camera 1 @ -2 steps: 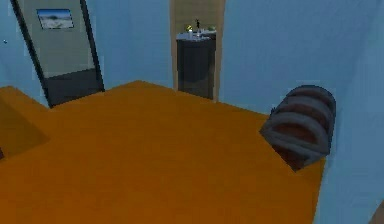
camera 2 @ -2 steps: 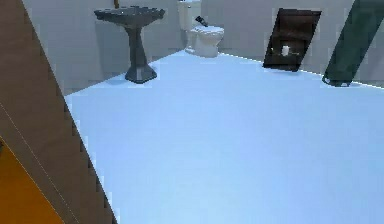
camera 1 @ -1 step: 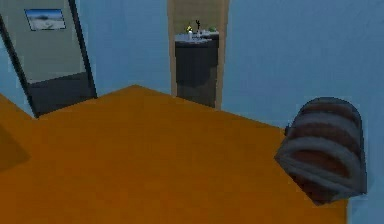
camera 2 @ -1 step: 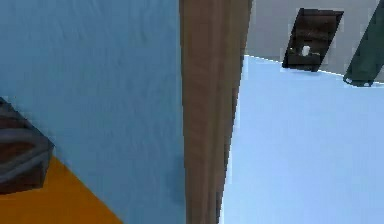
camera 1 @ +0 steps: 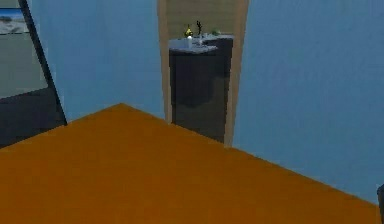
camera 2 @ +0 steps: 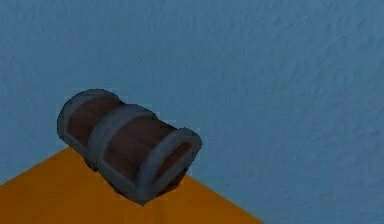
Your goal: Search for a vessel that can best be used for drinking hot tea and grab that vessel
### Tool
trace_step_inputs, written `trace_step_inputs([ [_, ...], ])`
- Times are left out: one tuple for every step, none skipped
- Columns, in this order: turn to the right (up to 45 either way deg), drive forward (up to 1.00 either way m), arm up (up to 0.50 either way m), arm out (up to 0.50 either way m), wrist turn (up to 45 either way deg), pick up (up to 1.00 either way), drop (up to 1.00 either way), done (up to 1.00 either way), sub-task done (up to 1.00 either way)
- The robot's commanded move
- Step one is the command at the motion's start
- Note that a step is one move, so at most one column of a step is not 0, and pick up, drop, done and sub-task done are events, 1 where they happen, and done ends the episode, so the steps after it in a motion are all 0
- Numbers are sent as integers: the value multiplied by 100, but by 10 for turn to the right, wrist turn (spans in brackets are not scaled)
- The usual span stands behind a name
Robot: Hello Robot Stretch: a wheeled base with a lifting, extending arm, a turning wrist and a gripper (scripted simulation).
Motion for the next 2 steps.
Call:
trace_step_inputs([
  [-30,0,0,0,0,0,0,0,0],
  [-120,0,0,0,0,0,0,0,0],
])
